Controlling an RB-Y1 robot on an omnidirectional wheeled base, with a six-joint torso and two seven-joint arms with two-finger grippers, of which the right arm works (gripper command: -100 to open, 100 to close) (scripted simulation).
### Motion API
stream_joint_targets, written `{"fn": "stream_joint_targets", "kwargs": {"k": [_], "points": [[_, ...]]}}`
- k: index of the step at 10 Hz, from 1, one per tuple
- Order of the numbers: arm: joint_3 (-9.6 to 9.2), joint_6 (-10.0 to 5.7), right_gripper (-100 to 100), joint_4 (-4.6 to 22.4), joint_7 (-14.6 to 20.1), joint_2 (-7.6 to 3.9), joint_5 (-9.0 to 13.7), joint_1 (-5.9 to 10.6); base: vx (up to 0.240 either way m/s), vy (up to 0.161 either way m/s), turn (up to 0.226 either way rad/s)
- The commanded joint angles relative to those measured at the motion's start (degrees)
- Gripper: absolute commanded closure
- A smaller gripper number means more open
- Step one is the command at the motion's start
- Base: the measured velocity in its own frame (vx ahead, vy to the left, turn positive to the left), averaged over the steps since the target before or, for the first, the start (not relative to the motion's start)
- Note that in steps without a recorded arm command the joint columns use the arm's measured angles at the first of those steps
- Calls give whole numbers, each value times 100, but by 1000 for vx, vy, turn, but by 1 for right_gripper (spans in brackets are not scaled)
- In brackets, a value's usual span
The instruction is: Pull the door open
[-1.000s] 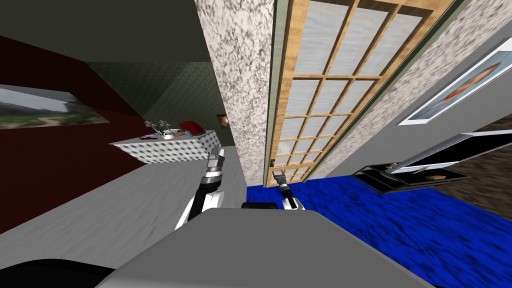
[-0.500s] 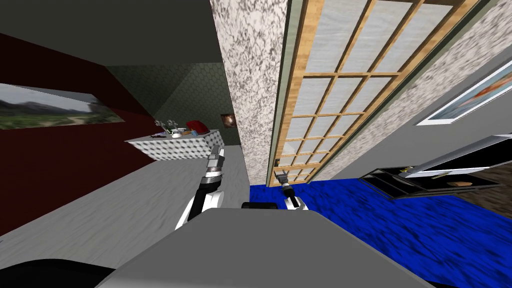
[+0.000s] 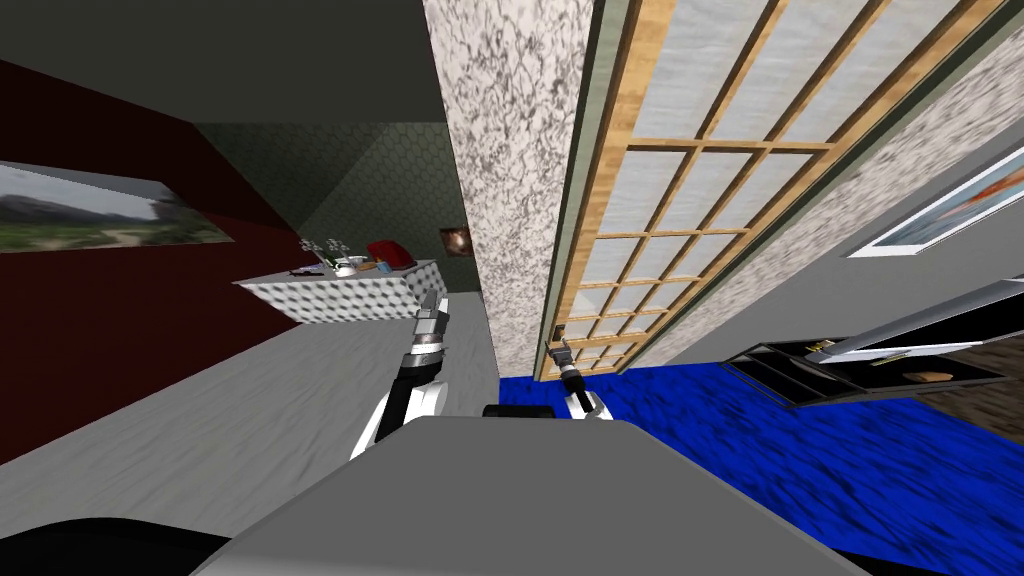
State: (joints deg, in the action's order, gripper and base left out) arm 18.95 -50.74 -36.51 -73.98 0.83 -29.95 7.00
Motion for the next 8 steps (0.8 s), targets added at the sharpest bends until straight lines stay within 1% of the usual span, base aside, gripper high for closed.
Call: {"fn": "stream_joint_targets", "kwargs": {"k": [1,3,4,5,6,8], "points": [[75,-25,-100,53,21,104,-88,47,217,-108,-143],[119,-45,-100,96,29,185,-136,78,210,-150,-151],[128,-49,-100,104,31,204,-145,84,216,-102,-131],[124,-58,-100,121,11,188,-133,92,91,-31,-15],[124,-58,100,121,11,188,-133,92,-11,-1,23],[124,-58,100,121,11,188,-133,92,-32,19,0]]}}
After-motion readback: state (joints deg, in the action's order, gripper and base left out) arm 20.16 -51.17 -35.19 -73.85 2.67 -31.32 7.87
